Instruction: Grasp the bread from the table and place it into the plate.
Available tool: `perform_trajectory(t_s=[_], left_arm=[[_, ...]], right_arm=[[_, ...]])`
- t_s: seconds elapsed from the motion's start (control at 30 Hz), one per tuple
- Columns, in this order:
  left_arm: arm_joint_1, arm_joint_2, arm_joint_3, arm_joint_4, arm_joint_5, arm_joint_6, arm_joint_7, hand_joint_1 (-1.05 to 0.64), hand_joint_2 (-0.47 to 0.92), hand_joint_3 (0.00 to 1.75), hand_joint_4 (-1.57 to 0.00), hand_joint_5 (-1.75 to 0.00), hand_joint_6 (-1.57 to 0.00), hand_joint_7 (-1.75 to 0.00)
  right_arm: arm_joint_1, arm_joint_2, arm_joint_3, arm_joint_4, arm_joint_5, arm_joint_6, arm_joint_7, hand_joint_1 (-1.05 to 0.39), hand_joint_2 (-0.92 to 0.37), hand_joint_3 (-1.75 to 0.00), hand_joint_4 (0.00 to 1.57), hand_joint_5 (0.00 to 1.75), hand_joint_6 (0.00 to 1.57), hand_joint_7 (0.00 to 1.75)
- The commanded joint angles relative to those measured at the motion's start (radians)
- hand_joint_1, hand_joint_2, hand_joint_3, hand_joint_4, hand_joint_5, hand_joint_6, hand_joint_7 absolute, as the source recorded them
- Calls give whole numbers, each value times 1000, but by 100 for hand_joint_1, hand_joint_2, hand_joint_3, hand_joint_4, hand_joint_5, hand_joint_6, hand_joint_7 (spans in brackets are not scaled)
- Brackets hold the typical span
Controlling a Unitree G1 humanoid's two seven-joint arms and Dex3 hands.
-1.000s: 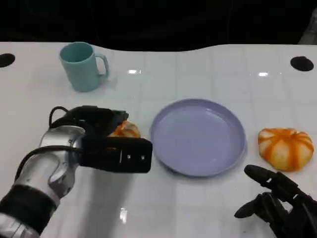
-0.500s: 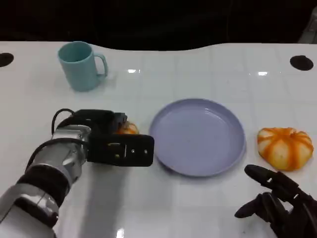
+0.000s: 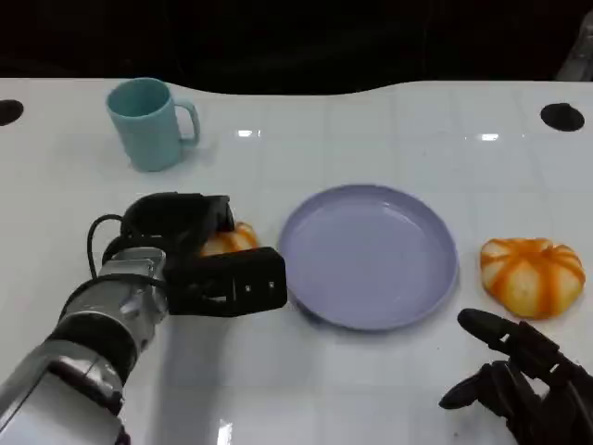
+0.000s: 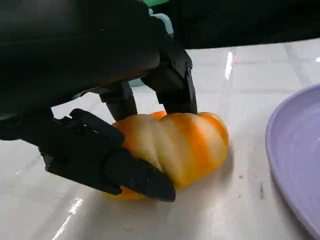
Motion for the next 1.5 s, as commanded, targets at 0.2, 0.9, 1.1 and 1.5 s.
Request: perform_trajectory(t_s=[0.2, 0.9, 1.1, 1.5], left_arm=[[-9, -4, 111, -30, -139, -63, 92, -14, 63, 91, -78, -175, -55, -175], [-124, -39, 85, -168, -172, -280, -41, -8, 52, 108, -84, -175, -66, -175], [-159, -116, 3, -121, -96, -318, -11, -10, 50, 107, -88, -175, -67, -175], [-190, -185, -67, -33, -49, -311, -64, -17, 61, 99, -90, -175, -69, -175]], right_arm=[[-2, -16, -14, 10, 4, -2, 3, -75, -92, -29, 64, 130, 90, 44], [-14, -11, -17, 25, 3, -3, 4, -75, -92, -28, 66, 130, 90, 44], [-13, -14, -16, 25, -5, -13, 8, -75, -92, -29, 66, 130, 90, 44], [-2, -14, -12, 4, 3, 3, 8, -74, -92, -29, 65, 131, 90, 45]])
